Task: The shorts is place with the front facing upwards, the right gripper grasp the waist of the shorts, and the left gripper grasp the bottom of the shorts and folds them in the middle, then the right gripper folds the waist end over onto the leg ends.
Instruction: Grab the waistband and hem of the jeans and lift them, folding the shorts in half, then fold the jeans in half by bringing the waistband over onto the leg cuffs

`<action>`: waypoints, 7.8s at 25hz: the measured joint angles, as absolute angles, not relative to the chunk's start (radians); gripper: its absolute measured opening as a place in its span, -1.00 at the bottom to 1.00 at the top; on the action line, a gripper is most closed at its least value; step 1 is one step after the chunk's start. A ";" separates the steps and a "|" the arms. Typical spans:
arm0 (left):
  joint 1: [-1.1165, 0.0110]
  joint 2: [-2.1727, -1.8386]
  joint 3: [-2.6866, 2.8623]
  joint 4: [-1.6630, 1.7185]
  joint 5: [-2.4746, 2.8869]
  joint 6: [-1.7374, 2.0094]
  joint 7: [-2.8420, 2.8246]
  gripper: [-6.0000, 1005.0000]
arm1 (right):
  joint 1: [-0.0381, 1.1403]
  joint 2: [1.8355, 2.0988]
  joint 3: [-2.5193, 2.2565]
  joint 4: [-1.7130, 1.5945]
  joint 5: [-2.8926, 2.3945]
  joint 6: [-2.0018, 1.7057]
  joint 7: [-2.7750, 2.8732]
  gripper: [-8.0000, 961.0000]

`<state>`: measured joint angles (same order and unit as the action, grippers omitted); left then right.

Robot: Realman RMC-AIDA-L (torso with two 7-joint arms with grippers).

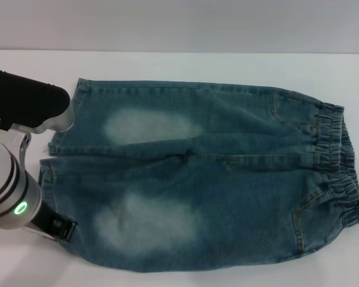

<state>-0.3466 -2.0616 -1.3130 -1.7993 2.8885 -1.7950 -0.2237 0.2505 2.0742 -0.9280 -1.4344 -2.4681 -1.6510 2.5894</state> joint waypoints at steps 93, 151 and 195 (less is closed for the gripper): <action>-0.233 -2.059 -1.440 -1.814 2.887 -1.375 -0.168 -0.69 | 0.315 2.020 -0.508 -0.895 -1.788 -1.588 2.177 -0.93; -0.441 -2.060 -1.593 -1.283 2.654 -0.725 -0.079 -0.60 | 0.456 2.003 -0.337 -0.363 -1.612 -1.116 2.032 -0.64; -0.460 -2.059 -1.601 -1.275 2.534 -0.739 0.017 0.68 | 0.322 2.057 -0.337 -0.375 -1.615 -1.060 1.990 0.24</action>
<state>-0.4603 -2.0586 -1.6006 -1.2754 2.5343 -0.7393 0.0169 0.3222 2.0573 -0.3374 -0.3748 -1.6153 -1.0601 1.9897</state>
